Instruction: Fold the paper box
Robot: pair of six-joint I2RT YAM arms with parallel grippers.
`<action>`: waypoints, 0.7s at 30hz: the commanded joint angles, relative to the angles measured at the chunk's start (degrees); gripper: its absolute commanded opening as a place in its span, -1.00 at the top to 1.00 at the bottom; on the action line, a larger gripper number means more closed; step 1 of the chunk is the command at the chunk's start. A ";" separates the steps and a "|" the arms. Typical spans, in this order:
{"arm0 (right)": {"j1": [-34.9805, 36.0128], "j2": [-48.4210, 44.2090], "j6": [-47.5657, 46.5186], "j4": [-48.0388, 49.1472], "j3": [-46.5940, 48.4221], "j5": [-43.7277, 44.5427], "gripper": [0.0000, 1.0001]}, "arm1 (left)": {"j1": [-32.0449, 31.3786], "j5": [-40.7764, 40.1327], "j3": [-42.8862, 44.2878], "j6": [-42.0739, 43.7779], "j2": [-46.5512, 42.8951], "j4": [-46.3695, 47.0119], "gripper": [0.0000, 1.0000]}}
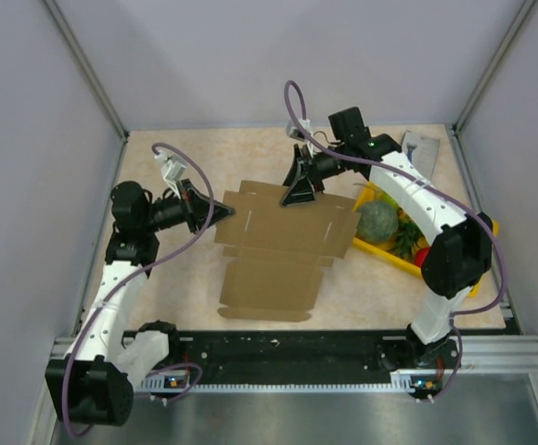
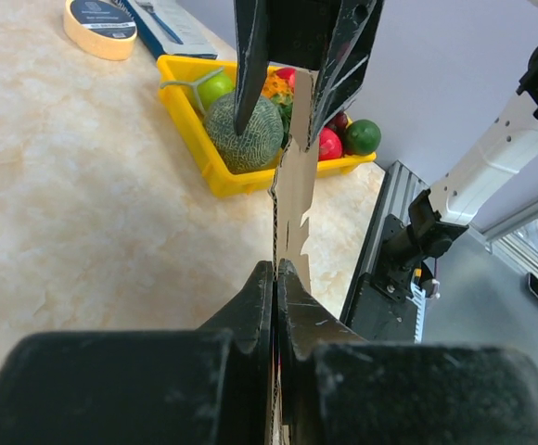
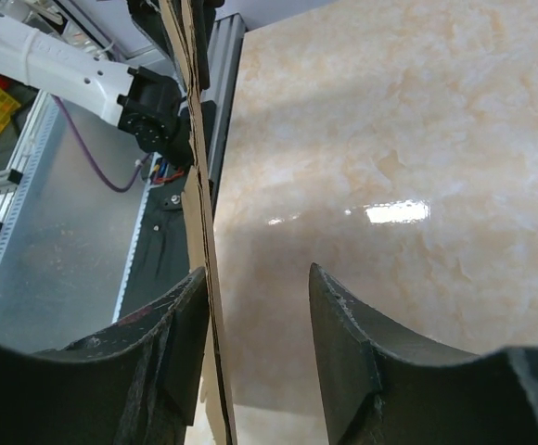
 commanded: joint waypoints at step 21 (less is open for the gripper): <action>0.23 -4.99 -6.71 -9.30 1.25 -3.76 0.32 | -0.31 4.55 8.48 10.48 3.49 -7.00 0.97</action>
